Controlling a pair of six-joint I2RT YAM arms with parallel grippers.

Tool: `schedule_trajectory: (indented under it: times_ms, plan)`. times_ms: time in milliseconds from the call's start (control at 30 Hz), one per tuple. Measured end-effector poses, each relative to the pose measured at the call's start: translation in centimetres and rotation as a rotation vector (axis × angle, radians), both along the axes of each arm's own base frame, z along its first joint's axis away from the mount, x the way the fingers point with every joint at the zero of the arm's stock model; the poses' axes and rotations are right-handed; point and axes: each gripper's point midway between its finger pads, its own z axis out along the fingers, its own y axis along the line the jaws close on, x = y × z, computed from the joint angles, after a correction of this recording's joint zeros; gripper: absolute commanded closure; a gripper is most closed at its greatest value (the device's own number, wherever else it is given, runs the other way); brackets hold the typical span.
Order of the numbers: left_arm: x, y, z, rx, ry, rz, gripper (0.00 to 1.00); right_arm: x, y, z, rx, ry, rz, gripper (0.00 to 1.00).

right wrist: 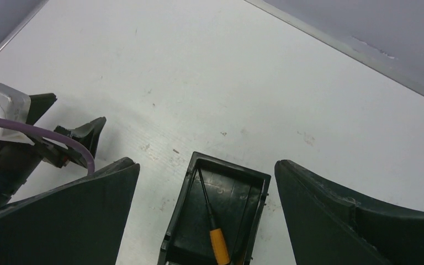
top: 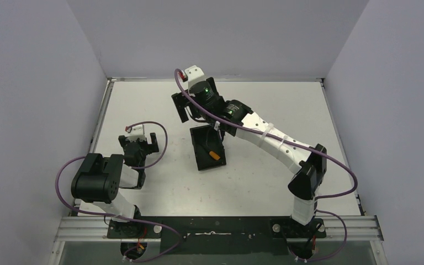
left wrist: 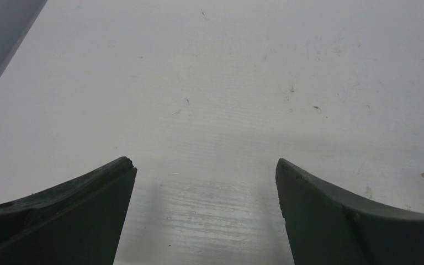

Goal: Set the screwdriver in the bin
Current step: Place the screwdriver in the bin, then reset both arms

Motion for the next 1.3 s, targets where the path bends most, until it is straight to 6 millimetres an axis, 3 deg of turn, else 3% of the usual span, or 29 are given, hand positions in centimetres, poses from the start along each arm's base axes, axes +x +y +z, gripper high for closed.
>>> schedule_trajectory:
  times_ms: [233, 367, 533, 633, 1000, 1100, 1300]
  plan:
    - [0.0, 0.0, 0.0, 0.0, 0.0, 0.0, 0.03, 0.8, -0.8, 1.9, -0.017, -0.027, -0.013, 0.0]
    - [0.0, 0.0, 0.0, 0.0, 0.0, 0.0, 0.03, 2.6, -2.7, 2.1, -0.028, -0.027, -0.045, 0.0]
    - [0.0, 0.0, 0.0, 0.0, 0.0, 0.0, 0.03, 6.8, -8.5, 1.7, -0.038, -0.006, -0.151, 0.0]
    - [0.0, 0.0, 0.0, 0.0, 0.0, 0.0, 0.03, 8.3, -12.5, 1.6, -0.046, 0.01, -0.204, 0.0]
    - [0.0, 0.0, 0.0, 0.0, 0.0, 0.0, 0.03, 10.4, -28.5, 4.4, -0.003, -0.003, -0.422, 0.0]
    - [0.0, 0.0, 0.0, 0.0, 0.0, 0.0, 0.03, 10.6, -31.5, 5.0, -0.011, -0.013, -0.473, 0.0]
    - [0.0, 0.0, 0.0, 0.0, 0.0, 0.0, 0.03, 10.6, -35.1, 4.3, -0.031, 0.008, -0.53, 0.0]
